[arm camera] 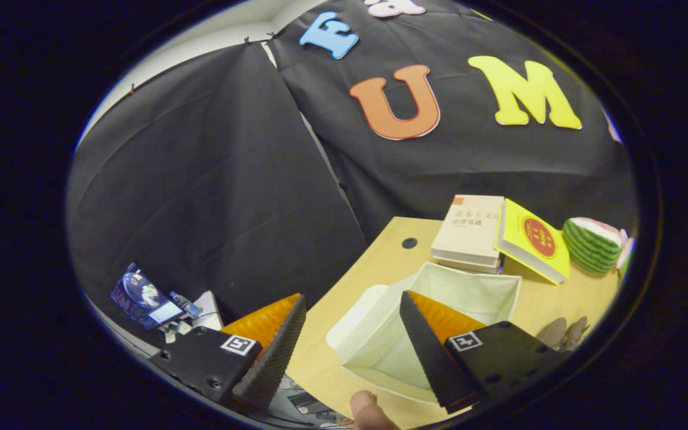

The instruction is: Open the storage box then place both shoes into the box .Put the left shoe in first, then the right shoe, with the right side of both shoes facing outward in a uniform manner.

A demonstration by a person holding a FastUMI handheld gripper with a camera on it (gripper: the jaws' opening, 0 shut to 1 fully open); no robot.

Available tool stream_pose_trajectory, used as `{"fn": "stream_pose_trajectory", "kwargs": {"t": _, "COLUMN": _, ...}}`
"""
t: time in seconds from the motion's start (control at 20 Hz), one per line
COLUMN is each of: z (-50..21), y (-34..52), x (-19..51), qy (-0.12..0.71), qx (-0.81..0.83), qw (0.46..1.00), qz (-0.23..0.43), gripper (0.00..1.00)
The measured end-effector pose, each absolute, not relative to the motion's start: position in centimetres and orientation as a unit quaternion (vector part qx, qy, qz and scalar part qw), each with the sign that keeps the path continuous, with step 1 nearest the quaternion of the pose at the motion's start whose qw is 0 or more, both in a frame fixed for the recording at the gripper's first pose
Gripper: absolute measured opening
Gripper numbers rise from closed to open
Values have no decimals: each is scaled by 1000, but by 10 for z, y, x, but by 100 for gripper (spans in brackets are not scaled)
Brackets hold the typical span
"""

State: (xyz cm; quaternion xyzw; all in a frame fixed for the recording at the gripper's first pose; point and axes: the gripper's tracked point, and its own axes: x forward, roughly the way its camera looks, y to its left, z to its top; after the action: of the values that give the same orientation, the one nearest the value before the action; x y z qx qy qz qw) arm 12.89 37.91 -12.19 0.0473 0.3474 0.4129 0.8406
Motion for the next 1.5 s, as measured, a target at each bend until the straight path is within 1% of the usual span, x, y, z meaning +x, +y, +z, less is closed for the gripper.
{"fn": "stream_pose_trajectory", "kwargs": {"t": 0.2, "z": -138, "y": 329, "x": 145, "qy": 350, "qx": 29, "qw": 856, "qz": 379, "gripper": 100}}
{"fn": "stream_pose_trajectory", "kwargs": {"t": 0.45, "z": -166, "y": 252, "x": 174, "qy": 358, "qx": 14, "qw": 879, "qz": 315, "gripper": 100}}
{"fn": "stream_pose_trajectory", "kwargs": {"t": 0.65, "z": -190, "y": 197, "x": 184, "qy": 392, "qx": 32, "qw": 877, "qz": 277, "gripper": 100}}
{"fn": "stream_pose_trajectory", "kwargs": {"t": 0.85, "z": -230, "y": 142, "x": 190, "qy": 435, "qx": 21, "qw": 870, "qz": 231, "gripper": 99}}
{"fn": "stream_pose_trajectory", "kwargs": {"t": 1.1, "z": -284, "y": 90, "x": 187, "qy": 501, "qx": 7, "qw": 844, "qz": 193, "gripper": 99}}
{"fn": "stream_pose_trajectory", "kwargs": {"t": 1.25, "z": -305, "y": 72, "x": 182, "qy": 532, "qx": 15, "qw": 826, "qz": 184, "gripper": 94}}
{"fn": "stream_pose_trajectory", "kwargs": {"t": 1.35, "z": -319, "y": 57, "x": 184, "qy": 548, "qx": 14, "qw": 820, "qz": 167, "gripper": 90}}
{"fn": "stream_pose_trajectory", "kwargs": {"t": 1.45, "z": -331, "y": 47, "x": 181, "qy": 568, "qx": 15, "qw": 809, "qz": 150, "gripper": 83}}
{"fn": "stream_pose_trajectory", "kwargs": {"t": 1.5, "z": -336, "y": 42, "x": 181, "qy": 574, "qx": 12, "qw": 806, "qz": 142, "gripper": 77}}
